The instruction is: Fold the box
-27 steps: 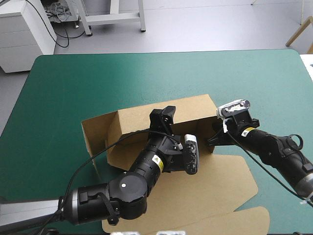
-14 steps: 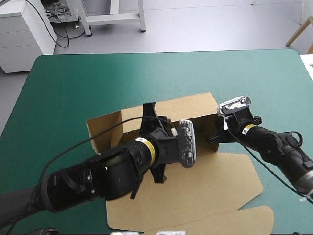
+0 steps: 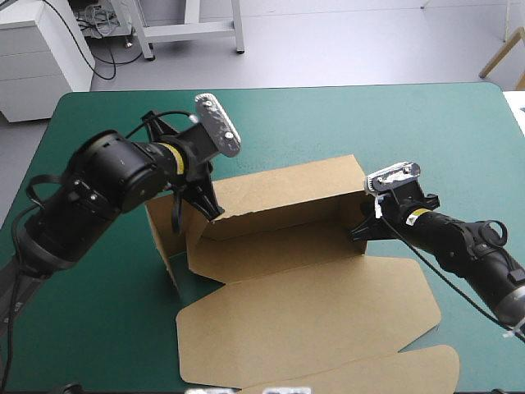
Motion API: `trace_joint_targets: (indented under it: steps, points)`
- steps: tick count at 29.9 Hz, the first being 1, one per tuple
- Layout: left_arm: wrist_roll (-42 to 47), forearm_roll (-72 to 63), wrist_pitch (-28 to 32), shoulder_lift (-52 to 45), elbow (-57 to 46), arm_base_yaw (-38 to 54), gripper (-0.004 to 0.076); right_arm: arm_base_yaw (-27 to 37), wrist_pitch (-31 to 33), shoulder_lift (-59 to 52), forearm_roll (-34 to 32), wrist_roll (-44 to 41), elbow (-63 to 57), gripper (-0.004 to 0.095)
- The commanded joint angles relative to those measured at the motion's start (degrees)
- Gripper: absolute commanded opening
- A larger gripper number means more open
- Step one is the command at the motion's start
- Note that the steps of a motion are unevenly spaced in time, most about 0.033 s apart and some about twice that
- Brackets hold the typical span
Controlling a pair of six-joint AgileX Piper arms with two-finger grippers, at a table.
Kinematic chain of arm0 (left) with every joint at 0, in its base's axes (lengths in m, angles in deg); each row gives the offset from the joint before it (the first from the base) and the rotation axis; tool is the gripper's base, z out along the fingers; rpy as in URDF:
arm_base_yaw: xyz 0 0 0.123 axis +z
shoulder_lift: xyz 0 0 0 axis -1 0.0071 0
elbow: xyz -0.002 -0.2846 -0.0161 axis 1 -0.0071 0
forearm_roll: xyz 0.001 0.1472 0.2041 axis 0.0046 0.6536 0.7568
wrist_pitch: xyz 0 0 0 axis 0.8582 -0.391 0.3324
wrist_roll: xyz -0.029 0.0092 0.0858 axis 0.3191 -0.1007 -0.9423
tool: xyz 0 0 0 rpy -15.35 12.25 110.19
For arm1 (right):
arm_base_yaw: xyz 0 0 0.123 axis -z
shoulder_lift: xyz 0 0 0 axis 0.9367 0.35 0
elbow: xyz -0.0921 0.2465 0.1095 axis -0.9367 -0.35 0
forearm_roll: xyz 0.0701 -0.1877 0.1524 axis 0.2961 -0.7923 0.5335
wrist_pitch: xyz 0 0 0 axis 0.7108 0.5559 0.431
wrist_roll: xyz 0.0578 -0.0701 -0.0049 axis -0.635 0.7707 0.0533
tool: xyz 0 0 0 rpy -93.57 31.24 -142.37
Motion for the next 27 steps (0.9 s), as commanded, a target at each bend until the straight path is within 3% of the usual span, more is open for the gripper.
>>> trace_joint_targets:
  steps: [1,11,20,27]
  points:
    - [-0.89,-5.18,1.68,-3.29,1.87,7.79,0.0004,0.31,-2.62,-1.15,-0.20,0.04,2.26,-0.0018]
    - [-0.65,-11.84,2.03,-10.21,1.60,29.03,0.0004,0.31,-1.73,-1.15,-0.25,-0.35,2.26,-0.0018]
    - [-0.65,-13.64,6.80,-15.14,-7.71,38.28,0.0004,0.31,-0.45,-2.06,-0.73,-1.52,3.77,-0.0018]
    - [-0.65,-13.64,11.37,-16.47,-15.82,38.37,0.0004,0.31,8.99,-1.82,-12.80,-11.80,13.71,-0.0018]
